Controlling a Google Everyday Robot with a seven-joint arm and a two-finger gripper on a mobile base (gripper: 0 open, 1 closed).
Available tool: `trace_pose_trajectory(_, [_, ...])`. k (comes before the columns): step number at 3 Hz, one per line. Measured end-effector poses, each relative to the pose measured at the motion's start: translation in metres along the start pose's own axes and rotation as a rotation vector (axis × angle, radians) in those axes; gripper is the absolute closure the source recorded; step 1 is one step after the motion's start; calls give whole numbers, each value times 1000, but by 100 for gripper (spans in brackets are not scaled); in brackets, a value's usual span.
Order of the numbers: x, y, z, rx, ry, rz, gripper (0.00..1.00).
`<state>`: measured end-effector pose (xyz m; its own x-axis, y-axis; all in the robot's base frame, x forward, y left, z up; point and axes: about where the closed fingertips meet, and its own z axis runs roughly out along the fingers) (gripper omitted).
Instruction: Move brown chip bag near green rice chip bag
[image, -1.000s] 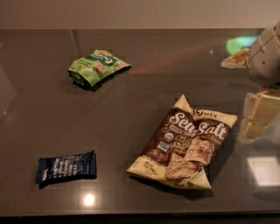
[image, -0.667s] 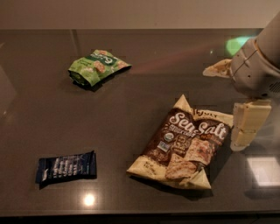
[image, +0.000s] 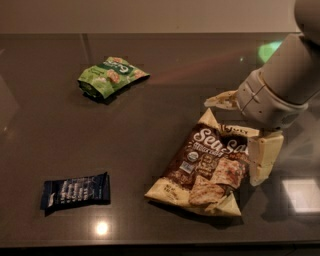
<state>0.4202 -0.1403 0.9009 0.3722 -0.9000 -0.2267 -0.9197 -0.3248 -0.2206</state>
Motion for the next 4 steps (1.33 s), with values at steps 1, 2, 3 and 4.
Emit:
trace_pose_trajectory(1, [-1,7,16,-20,13,-80,0])
trace_pose_trajectory(2, [1,14,32,-45,27,-132,0])
trace_pose_trajectory(3, [2,17,44,-69,41,-159,16])
trace_pose_trajectory(4, [0,17,48,-80,48,-166,39])
